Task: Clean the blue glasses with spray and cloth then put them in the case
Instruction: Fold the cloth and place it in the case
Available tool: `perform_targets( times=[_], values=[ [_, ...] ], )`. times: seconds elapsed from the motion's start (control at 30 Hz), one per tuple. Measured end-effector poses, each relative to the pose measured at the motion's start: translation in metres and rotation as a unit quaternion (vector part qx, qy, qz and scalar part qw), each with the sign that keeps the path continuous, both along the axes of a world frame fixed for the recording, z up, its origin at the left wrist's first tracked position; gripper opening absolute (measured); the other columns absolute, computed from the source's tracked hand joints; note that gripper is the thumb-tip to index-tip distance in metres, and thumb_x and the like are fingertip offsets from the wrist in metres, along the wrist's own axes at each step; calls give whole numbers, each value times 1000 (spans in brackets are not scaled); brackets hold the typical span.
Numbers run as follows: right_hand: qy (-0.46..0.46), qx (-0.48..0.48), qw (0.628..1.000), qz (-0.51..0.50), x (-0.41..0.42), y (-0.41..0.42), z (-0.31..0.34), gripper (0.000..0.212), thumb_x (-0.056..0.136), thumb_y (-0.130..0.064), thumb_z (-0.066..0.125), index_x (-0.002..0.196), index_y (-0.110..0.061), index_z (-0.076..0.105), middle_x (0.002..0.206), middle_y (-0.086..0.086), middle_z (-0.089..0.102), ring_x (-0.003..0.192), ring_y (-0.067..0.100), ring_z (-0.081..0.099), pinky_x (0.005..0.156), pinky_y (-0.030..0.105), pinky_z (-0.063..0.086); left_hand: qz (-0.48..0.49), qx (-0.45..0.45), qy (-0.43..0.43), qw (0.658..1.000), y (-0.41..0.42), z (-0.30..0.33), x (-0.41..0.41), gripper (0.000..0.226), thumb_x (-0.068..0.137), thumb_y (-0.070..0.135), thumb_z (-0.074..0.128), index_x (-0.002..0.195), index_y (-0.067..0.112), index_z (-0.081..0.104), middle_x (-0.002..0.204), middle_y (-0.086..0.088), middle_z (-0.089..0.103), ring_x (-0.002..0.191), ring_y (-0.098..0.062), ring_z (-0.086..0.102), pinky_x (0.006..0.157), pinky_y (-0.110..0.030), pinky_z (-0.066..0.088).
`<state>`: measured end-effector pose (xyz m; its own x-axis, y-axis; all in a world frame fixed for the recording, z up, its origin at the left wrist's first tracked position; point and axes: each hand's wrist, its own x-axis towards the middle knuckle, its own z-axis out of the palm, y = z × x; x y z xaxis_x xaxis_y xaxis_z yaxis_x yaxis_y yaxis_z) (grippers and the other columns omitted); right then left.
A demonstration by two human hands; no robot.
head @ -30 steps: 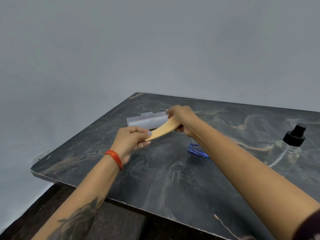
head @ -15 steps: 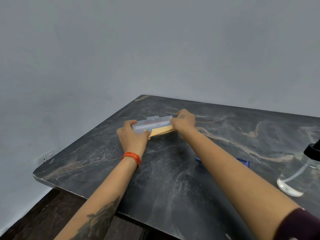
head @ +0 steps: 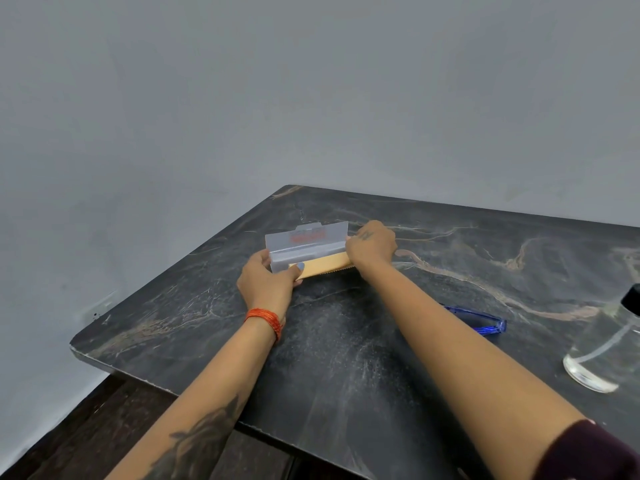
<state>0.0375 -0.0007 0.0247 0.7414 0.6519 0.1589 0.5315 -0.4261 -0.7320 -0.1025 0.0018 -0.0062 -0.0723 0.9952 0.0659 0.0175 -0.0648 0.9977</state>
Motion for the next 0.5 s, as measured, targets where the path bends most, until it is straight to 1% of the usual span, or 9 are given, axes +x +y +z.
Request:
perform_targets(
  times=[0.07,0.13,0.2,0.23,0.27,0.33,0.5],
  values=[
    [5,5,1000,-3,-1,-2,-2,16,89,-10,58,101,-1,64,107,15,65,98,25,62,69,25,47,5,7,26,1000,-1,-2,-2,62,71,3,76,127,5,49,122,-6,57,102,-22,60,81,-35,56],
    [8,9,1000,-4,-2,-4,-3,17,90,-12,58,102,-2,64,107,14,65,98,25,62,69,25,47,18,28,70,997,-1,-3,-3,60,70,7,77,125,6,51,124,-8,58,107,-23,59,91,-40,52],
    [6,8,1000,-2,-3,-7,-4,18,91,-12,57,105,-3,64,109,15,64,99,25,62,69,25,46,23,48,100,994,-2,-4,-3,58,71,10,77,124,7,54,124,-8,59,111,-23,57,99,-36,46],
    [6,8,1000,2,-4,-9,-5,18,91,-12,56,105,-3,64,109,15,64,99,26,61,68,25,45,23,56,118,991,-2,-5,-3,58,71,10,77,124,7,54,124,-9,58,113,-23,55,100,-32,43],
    [4,10,1000,5,-5,-10,-6,18,91,-11,55,105,-2,64,109,16,63,99,27,60,68,26,45,25,66,135,988,-3,-6,-4,59,71,11,77,125,7,53,124,-11,58,115,-24,53,100,-32,42],
    [-10,9,1000,12,-6,-14,-7,16,91,-8,55,103,-1,63,108,16,63,99,28,60,70,27,47,23,81,164,983,-3,-7,-4,61,70,13,78,126,9,53,123,-14,57,116,-25,52,99,-34,41],
    [-47,-12,998,37,-9,-21,-8,15,89,-4,55,100,1,63,105,18,64,97,28,61,73,28,49,19,82,214,973,-3,-6,-6,52,72,16,76,121,10,60,125,-16,55,116,-28,51,99,-31,38]
  ],
)
